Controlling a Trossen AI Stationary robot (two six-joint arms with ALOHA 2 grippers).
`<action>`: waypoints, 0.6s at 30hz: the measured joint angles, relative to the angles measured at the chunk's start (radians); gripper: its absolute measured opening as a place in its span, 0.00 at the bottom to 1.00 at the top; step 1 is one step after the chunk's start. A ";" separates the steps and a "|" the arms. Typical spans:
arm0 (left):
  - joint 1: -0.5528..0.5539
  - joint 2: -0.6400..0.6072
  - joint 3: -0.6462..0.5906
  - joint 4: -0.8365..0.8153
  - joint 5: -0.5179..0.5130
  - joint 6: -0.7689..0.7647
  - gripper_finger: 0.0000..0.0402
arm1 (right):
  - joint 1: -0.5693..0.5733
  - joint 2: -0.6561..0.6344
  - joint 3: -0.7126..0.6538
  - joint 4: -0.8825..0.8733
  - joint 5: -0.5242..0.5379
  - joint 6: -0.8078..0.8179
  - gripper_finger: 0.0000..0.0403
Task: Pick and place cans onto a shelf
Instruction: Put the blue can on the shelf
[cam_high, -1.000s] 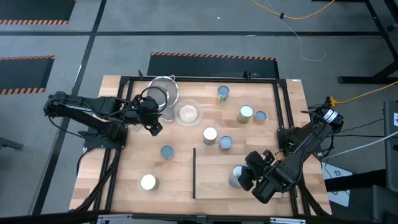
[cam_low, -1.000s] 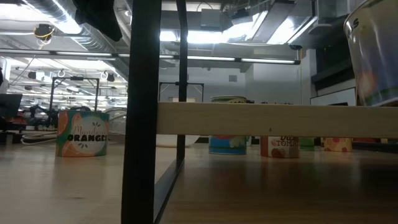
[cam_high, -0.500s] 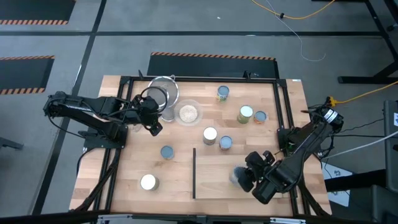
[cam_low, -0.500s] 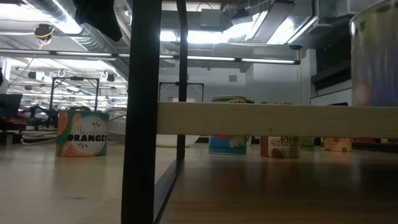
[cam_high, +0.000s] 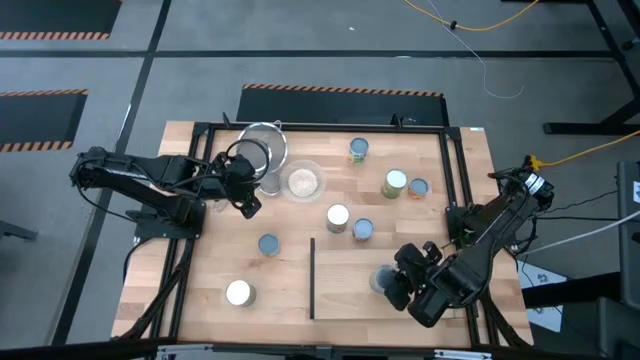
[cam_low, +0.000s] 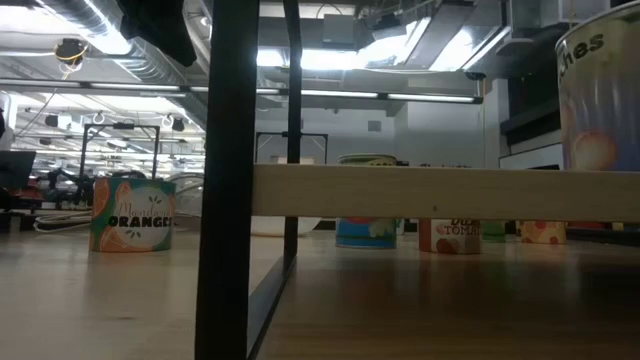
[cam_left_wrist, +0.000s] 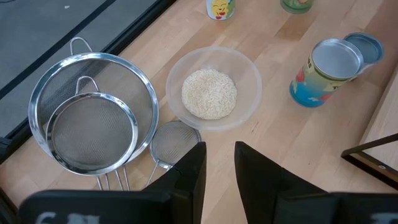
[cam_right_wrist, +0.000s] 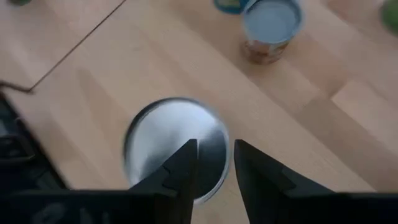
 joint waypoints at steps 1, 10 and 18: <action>0.000 0.000 0.000 0.000 0.000 0.000 0.19 | 0.000 -0.009 0.000 0.017 -0.008 -0.030 0.27; 0.000 0.000 0.000 0.000 0.000 -0.006 0.19 | 0.000 -0.061 0.001 0.156 -0.245 -0.582 0.27; 0.000 0.000 0.000 0.025 0.000 -0.010 0.19 | -0.023 -0.058 0.001 0.149 -0.251 -0.949 0.27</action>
